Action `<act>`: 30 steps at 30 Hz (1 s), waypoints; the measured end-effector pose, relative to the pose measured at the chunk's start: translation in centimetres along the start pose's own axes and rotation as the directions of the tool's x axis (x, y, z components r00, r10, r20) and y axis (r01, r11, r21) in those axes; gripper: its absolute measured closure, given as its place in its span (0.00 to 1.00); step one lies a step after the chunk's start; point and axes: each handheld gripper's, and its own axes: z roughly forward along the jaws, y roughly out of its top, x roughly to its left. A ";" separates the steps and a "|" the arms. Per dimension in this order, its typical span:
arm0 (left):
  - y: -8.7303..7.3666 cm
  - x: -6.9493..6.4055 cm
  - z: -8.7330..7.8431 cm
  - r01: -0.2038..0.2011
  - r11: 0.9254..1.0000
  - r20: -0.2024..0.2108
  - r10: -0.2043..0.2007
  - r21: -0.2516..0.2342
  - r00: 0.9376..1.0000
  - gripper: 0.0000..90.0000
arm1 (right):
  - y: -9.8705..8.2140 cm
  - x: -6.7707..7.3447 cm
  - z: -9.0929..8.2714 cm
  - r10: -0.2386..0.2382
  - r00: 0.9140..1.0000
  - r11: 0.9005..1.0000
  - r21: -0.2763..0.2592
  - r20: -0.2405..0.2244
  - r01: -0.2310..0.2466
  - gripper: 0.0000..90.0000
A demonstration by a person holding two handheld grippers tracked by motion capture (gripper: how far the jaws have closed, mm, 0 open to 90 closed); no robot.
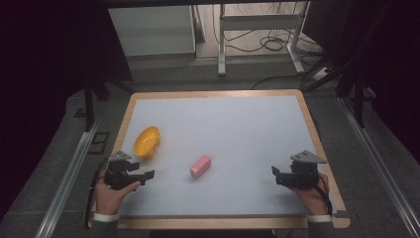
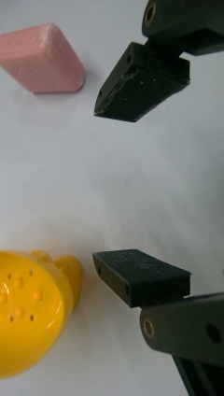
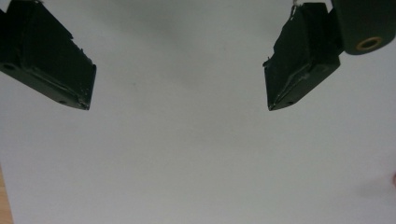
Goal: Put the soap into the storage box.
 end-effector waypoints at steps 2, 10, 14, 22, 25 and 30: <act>0.0 0.0 0.0 0.000 1.000 -0.004 0.000 -0.004 1.000 0.29 | 0.0 -0.5 0.0 0.015 1.000 1.000 -0.010 -0.003 -0.015 0.11; 0.0 -1.4 -0.6 -0.024 0.999 -0.027 0.023 -0.025 0.999 0.30 | -0.5 -1.4 -0.8 0.064 0.998 0.997 -0.032 -0.010 -0.064 0.13; 0.4 -2.2 -0.8 -0.047 0.999 -0.038 0.046 -0.022 0.998 0.30 | -0.5 -1.4 -1.3 0.038 0.999 0.999 -0.031 0.002 -0.037 0.14; 1.8 -3.4 -0.2 -0.084 0.996 -0.048 0.085 0.013 0.995 0.29 | -1.0 -1.7 -1.4 0.012 1.000 1.000 -0.016 0.013 -0.012 0.14; 2.1 -3.7 -0.2 -0.091 0.996 -0.045 0.091 0.015 0.995 0.29 | -1.1 -1.8 -1.3 0.010 1.000 1.000 -0.014 0.009 -0.010 0.14; 3.3 -4.9 -0.6 -0.079 0.997 -0.022 0.079 0.005 0.997 0.27 | -1.1 -1.9 -1.4 0.006 1.000 1.000 -0.008 0.015 -0.006 0.14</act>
